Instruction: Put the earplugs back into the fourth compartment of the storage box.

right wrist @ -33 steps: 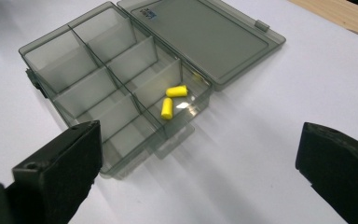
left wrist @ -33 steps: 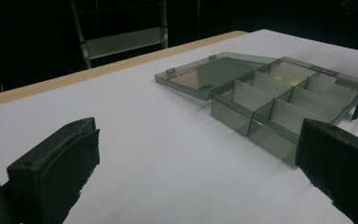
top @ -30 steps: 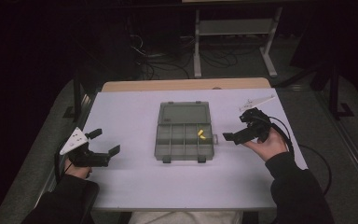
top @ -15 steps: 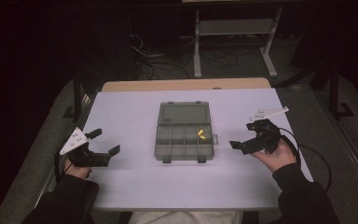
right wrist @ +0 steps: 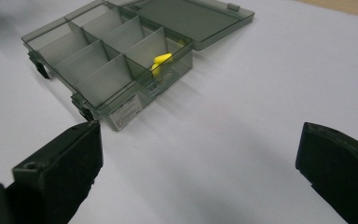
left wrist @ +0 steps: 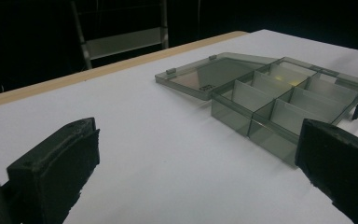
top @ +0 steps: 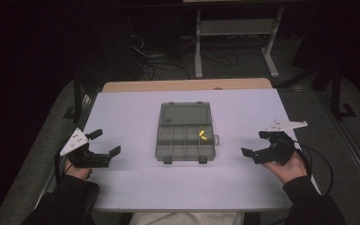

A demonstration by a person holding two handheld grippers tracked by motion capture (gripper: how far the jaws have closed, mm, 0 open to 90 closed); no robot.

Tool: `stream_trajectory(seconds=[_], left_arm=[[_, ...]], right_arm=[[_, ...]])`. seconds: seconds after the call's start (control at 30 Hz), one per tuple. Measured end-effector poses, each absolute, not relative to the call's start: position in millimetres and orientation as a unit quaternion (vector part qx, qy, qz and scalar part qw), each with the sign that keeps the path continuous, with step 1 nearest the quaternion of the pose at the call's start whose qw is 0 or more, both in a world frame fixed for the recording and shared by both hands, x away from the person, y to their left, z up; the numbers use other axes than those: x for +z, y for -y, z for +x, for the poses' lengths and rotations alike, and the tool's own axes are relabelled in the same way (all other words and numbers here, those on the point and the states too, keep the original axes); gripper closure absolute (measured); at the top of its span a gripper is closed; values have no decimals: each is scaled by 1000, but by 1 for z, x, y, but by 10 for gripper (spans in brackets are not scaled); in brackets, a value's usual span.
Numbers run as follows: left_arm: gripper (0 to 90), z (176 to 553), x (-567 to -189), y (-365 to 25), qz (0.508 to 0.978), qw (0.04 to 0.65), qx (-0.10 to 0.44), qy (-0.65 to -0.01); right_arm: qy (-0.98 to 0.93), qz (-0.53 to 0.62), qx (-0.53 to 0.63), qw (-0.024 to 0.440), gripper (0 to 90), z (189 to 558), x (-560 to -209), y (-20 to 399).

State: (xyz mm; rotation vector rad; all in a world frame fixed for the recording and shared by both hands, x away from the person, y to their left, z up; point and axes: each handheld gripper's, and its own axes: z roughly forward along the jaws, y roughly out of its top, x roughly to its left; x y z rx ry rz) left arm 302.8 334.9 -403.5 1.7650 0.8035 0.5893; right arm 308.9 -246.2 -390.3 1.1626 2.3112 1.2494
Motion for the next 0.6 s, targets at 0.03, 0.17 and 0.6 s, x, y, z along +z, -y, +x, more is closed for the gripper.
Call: stream_trajectory(seconds=[0.03,0.17,0.6], left_arm=[[0,303,-404,-335,739,529,247,-336],[0,303,-404,-335,739,529,247,-337],[0,303,-403,-335,739,529,246,-336]], right_arm=[[-794,404,433,136,0,307,-391,248],[-780,414,448,140,0,303,-397,256],[-777,414,450,150,0,292,-410,263]])
